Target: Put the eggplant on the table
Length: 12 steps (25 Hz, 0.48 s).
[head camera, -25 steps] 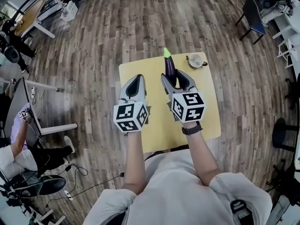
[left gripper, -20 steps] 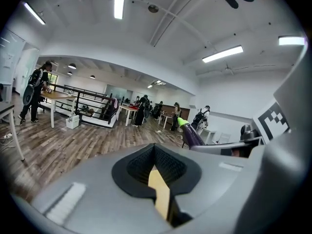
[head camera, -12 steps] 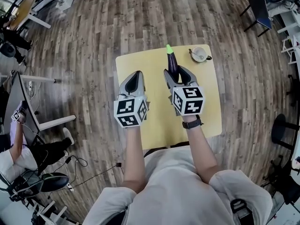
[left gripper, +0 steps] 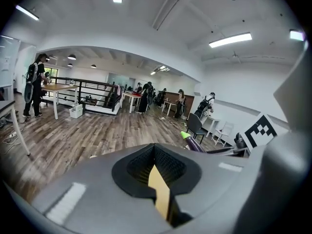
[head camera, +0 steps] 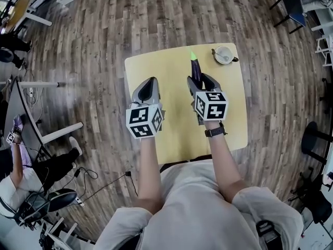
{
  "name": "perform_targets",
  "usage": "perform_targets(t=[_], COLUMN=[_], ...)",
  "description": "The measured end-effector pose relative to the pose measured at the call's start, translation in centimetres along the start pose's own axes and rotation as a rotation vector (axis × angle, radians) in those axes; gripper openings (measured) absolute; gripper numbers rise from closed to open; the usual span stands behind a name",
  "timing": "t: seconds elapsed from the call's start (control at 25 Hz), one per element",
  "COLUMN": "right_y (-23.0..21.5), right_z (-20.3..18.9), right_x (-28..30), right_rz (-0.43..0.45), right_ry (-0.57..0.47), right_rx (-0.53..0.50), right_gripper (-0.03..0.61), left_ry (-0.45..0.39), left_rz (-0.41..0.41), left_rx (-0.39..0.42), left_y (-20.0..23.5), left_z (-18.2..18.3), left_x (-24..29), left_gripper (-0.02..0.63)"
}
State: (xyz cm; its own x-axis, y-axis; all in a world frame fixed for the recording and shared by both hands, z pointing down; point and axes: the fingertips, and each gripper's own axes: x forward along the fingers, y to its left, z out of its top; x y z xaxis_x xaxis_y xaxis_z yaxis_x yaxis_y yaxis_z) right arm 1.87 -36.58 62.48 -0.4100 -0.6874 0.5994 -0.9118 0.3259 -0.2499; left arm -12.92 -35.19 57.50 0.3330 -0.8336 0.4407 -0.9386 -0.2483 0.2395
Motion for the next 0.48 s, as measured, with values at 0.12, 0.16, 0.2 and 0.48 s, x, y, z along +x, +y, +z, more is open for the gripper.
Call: perform_targets(t=[0.12, 0.16, 0.2, 0.48], right_y=[-1.0, -1.3, -1.6, -2.5], right_z=[-0.9, -1.3, -1.7, -4.4], right_x=[1.0, 1.3, 1.5, 3.4], right_rz=[-0.006, -0.010, -0.014, -0.020], right_ry=[0.028, 0.039, 0.050, 0.116], right_rx=[0.009, 0.006, 0.003, 0.007], right_gripper=[0.216, 0.216, 0.216, 0.216], left_ry=[0.010, 0.017, 0.024, 0.068], left_rz=[-0.002, -0.003, -0.005, -0.017], left_rx=[-0.008, -0.011, -0.014, -0.032], left_y=[0.2, 0.2, 0.2, 0.4], left_z=[-0.4, -0.7, -0.9, -2.7], left_x=[0.9, 1.2, 1.4, 2.9], left_gripper=[0.009, 0.009, 0.009, 0.009])
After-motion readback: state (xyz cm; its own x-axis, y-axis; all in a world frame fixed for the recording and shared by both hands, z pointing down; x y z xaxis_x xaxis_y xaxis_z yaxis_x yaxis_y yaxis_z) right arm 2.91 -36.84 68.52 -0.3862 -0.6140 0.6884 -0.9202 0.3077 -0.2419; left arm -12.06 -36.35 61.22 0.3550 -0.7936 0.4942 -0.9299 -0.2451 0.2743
